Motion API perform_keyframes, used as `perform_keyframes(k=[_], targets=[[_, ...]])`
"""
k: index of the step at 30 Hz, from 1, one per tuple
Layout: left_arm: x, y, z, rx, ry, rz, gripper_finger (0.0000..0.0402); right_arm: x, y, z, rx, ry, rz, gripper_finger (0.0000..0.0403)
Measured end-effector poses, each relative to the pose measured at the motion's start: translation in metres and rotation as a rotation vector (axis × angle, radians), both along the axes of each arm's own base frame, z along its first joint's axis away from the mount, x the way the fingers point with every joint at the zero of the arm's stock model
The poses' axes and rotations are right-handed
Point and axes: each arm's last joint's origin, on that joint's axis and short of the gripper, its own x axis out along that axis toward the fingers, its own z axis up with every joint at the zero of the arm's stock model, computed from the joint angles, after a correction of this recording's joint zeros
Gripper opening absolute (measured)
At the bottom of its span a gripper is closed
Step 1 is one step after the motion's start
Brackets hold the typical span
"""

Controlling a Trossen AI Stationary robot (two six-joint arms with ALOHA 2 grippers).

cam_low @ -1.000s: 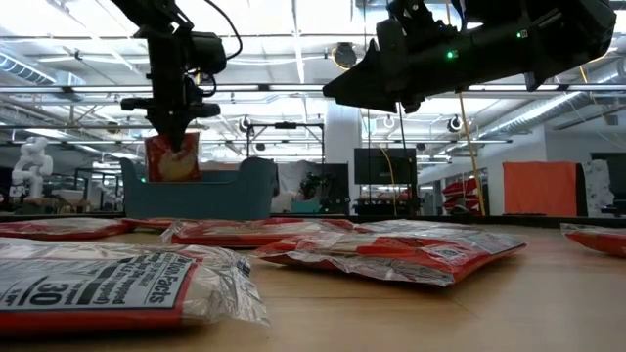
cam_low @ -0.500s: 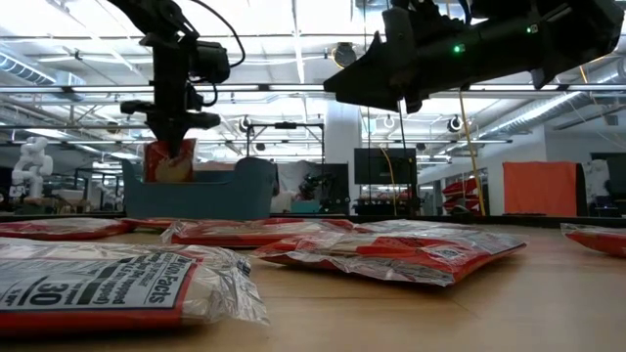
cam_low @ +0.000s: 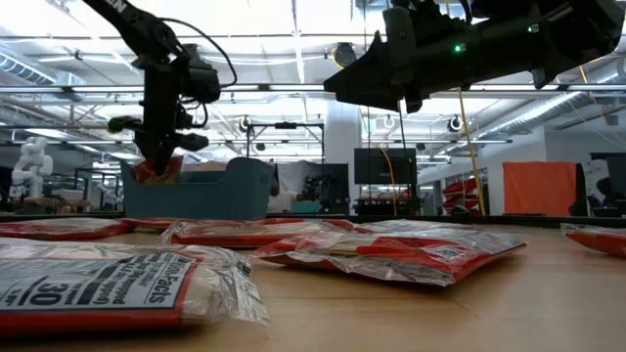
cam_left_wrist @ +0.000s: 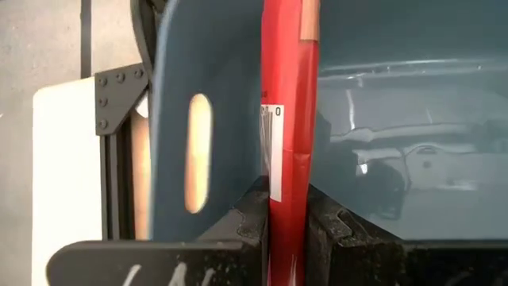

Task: Sort popcorn bags into baskets
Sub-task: Put the red popcorn bag into the blue bin

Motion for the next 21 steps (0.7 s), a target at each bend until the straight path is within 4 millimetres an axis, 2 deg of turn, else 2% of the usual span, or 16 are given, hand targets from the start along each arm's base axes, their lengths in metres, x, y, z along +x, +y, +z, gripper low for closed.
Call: perform_keyframes(k=[5, 7, 16, 21], targets=[[-0.0056, 0.0013, -0.0082, -0.008, 0.015, 0.000, 0.0047, 0.0000, 0.0000, 0.0000, -0.002, 0.001, 0.000, 0.0224], [-0.0063, 0.0021, -0.0093, -0.005, 0.020, -0.008, 0.0059, 0.0000, 0.0000, 0.0000, -0.002, 0.001, 0.000, 0.0224], [-0.0095, 0.0039, -0.0105, 0.034, 0.104, -0.033, 0.0187, 0.0000, -0.0001, 0.0000, -0.016, 0.006, 0.002, 0.0224], [-0.0114, 0.0050, -0.0096, 0.070, 0.154, -0.019, 0.0232, 0.0000, -0.0001, 0.0000, -0.019, 0.007, 0.002, 0.0224]])
